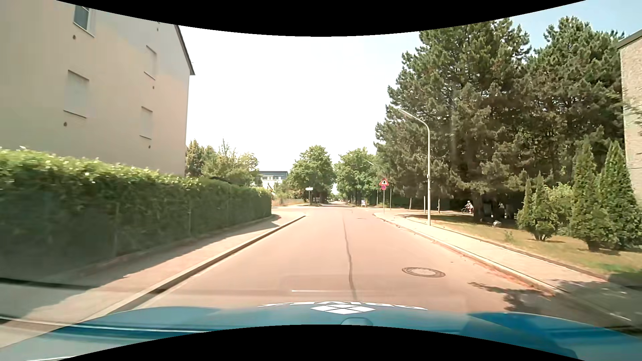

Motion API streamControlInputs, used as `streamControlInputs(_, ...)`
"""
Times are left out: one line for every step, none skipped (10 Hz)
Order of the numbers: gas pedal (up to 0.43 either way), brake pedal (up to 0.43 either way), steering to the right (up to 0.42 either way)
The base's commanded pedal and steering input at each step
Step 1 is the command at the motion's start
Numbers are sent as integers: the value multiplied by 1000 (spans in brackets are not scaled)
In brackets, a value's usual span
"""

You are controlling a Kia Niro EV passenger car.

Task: Follow the waypoints while adhering to traffic rules and regulations

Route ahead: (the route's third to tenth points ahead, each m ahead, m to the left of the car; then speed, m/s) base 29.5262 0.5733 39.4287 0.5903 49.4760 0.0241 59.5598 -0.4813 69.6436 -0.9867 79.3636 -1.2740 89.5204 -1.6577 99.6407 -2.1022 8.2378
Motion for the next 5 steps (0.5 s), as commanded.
streamControlInputs(0, 0, 32)
streamControlInputs(0, 0, 31)
streamControlInputs(0, 0, 26)
streamControlInputs(0, 0, 23)
streamControlInputs(0, 0, 23)
